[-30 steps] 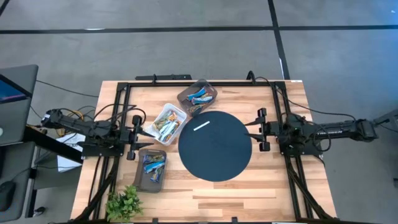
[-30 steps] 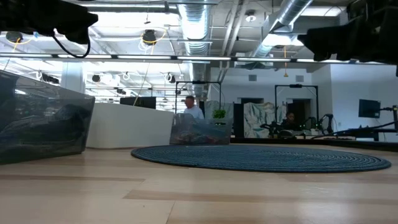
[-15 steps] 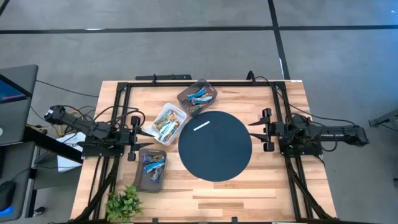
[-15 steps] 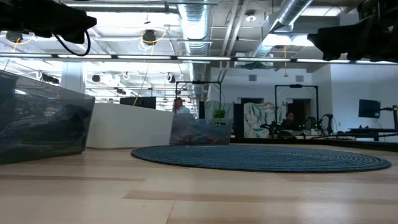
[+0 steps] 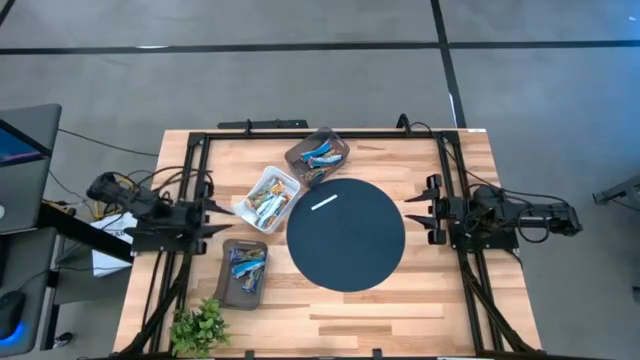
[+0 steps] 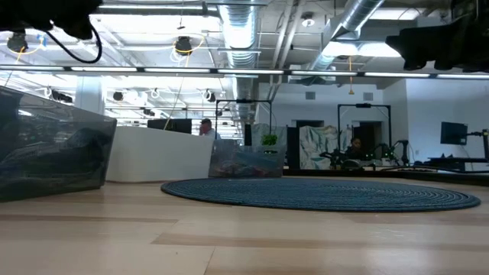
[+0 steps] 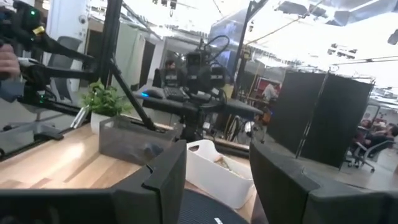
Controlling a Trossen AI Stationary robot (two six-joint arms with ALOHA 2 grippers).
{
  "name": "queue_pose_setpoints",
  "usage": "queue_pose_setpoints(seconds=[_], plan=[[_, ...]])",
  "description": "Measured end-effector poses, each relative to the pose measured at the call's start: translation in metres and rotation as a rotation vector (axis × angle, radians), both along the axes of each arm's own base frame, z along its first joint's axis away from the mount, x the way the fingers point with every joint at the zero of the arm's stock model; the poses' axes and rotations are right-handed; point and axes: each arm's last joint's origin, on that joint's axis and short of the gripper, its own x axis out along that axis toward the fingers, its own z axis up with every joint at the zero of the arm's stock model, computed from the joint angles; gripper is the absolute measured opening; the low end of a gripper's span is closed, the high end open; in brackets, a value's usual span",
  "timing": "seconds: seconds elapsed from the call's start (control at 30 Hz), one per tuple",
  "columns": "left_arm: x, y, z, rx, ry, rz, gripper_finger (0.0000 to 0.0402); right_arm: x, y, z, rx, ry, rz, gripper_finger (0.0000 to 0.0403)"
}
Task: Pick and place Granola Bars by type
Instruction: Return to Home Position
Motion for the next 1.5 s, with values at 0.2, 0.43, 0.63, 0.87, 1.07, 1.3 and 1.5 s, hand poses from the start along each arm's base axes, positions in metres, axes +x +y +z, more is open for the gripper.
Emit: queue_pose_setpoints(seconds=[0.2, 0.43, 0.63, 0.87, 1.07, 1.3, 1.5], plan=[[0.005, -0.008, -0.020, 0.034, -0.055, -0.256, 0.0126, 0.000, 0.002, 0.002, 0.001, -0.020, 0.021, 0.0170], [0.012, -0.003, -0.033, 0.016, -0.116, -0.210, 0.0125, -0.001, 0.004, 0.004, -0.009, -0.043, 0.039, 0.0170], [0.014, 0.007, -0.029, 0.028, -0.165, -0.177, 0.0126, -0.001, 0.002, 0.004, -0.023, -0.045, 0.018, 0.0170], [0.018, 0.017, -0.040, 0.043, -0.051, -0.086, 0.0126, 0.000, 0.001, -0.002, -0.029, 0.012, 0.011, 0.0170], [0.018, 0.018, -0.042, 0.086, -0.028, -0.060, 0.0126, 0.001, 0.001, -0.005, -0.001, 0.048, 0.015, 0.0170], [0.015, 0.020, -0.036, 0.098, 0.014, -0.017, 0.0126, 0.001, 0.001, -0.007, 0.022, 0.076, 0.014, 0.0170], [0.013, 0.020, -0.031, 0.105, 0.065, -0.024, 0.0126, 0.000, 0.000, -0.005, 0.041, 0.095, -0.019, 0.0170]])
